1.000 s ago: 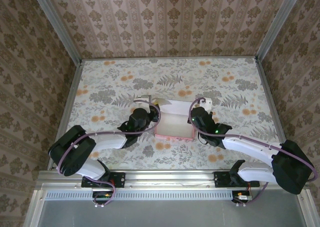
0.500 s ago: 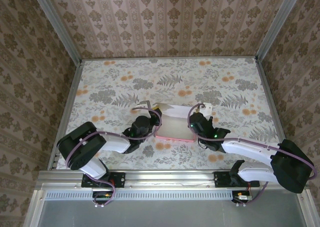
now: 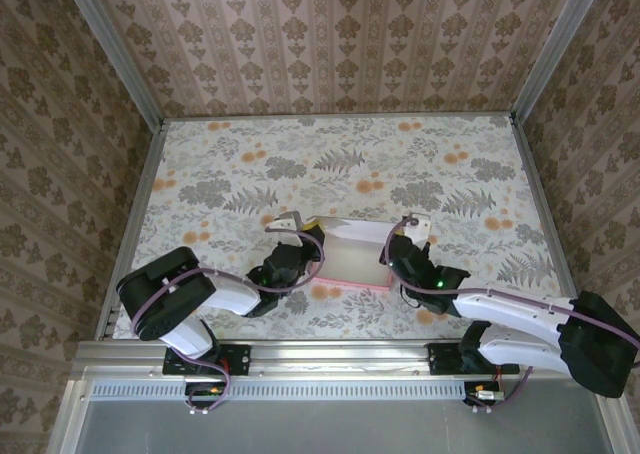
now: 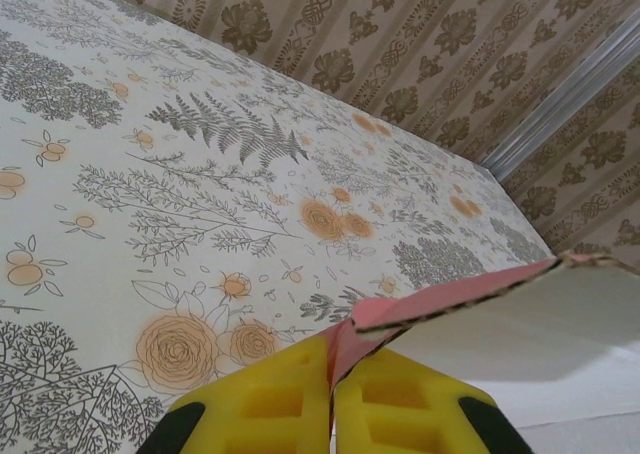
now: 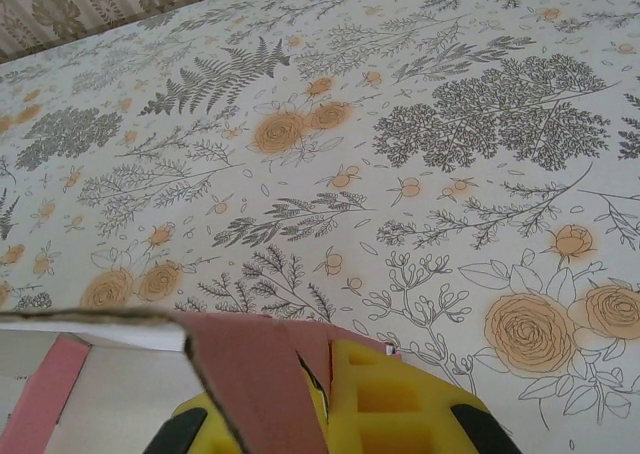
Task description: Fold the paper box
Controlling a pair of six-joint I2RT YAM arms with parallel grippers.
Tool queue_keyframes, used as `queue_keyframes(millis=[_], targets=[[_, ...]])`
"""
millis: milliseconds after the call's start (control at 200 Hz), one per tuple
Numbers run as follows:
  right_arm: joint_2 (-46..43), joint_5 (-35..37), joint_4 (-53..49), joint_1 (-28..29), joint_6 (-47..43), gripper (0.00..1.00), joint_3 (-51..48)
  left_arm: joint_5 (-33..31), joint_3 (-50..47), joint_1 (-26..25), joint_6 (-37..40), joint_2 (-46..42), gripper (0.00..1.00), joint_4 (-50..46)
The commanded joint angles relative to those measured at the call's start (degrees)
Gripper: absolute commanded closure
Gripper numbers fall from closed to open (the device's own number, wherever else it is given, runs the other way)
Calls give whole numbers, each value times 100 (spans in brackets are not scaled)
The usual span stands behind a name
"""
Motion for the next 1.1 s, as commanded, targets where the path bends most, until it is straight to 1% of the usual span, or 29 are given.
queue_keyframes(millis=[0, 450, 895, 990, 1095], targets=[[-203, 69, -200, 69, 371, 93, -216, -180, -230, -105, -203, -11, 92, -264], [-704, 13, -517, 201, 850, 91, -563, -579, -416, -527, 5, 18, 93, -171], [-1039, -236, -952, 213, 1453, 90, -797, -774, -595, -725, -83, 240, 94, 129], [-1131, -265, -979, 220, 1461, 89, -837, -850, -610, -783, -81, 246, 94, 129], [-1215, -293, -1014, 219, 1379, 82, -827, -918, -610, -822, -23, 269, 94, 142]])
